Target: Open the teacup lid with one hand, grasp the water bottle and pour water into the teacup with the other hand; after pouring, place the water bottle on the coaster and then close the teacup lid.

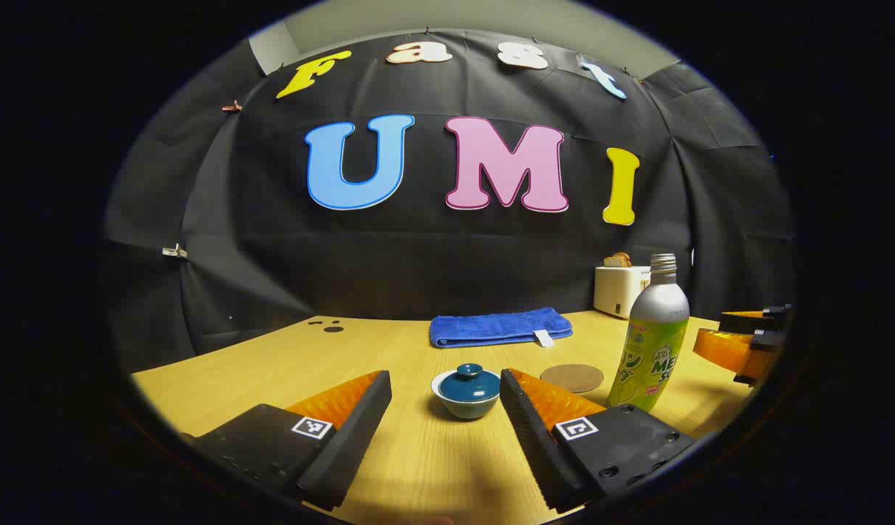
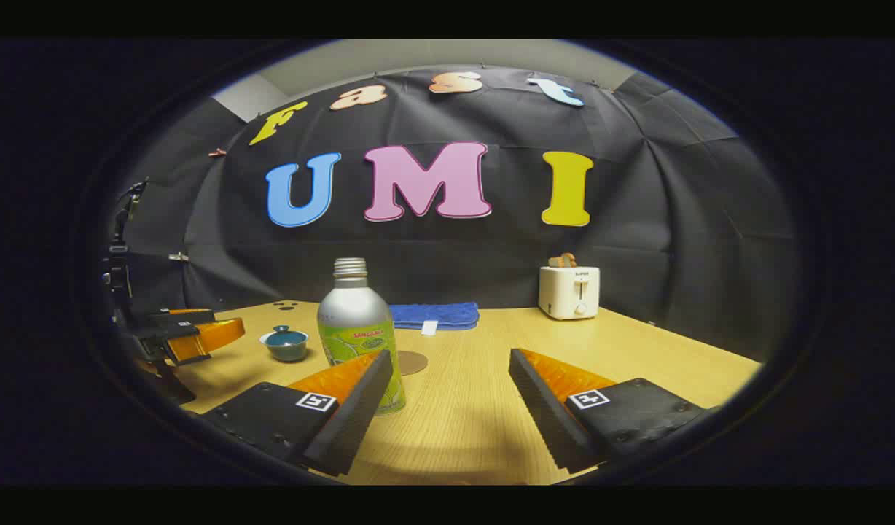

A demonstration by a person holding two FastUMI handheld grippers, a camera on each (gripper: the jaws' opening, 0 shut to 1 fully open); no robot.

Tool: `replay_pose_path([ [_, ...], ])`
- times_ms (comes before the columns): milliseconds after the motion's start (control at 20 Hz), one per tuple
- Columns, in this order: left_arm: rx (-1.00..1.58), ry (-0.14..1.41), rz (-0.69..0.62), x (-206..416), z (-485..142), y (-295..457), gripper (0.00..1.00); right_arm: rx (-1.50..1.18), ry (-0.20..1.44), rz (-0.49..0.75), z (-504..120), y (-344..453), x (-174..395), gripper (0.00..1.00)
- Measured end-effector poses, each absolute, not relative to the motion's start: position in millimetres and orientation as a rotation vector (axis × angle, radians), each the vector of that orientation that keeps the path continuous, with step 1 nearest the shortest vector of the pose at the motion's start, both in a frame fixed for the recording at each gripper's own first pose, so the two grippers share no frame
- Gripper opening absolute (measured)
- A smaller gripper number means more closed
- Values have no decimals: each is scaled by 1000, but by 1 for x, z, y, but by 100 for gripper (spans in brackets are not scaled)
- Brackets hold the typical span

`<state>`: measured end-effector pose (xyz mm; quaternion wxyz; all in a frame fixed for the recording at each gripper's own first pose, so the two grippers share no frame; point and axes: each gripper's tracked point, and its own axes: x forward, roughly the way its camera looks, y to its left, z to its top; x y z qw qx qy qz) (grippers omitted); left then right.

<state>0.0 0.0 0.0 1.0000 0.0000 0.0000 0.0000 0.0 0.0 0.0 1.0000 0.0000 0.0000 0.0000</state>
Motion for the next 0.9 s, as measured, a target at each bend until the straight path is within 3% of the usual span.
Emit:
replay_pose_path([
  [900, 0, 1, 6, -1, 0, 0, 95, 0, 1, 15, -1, 2, 0, 99],
])
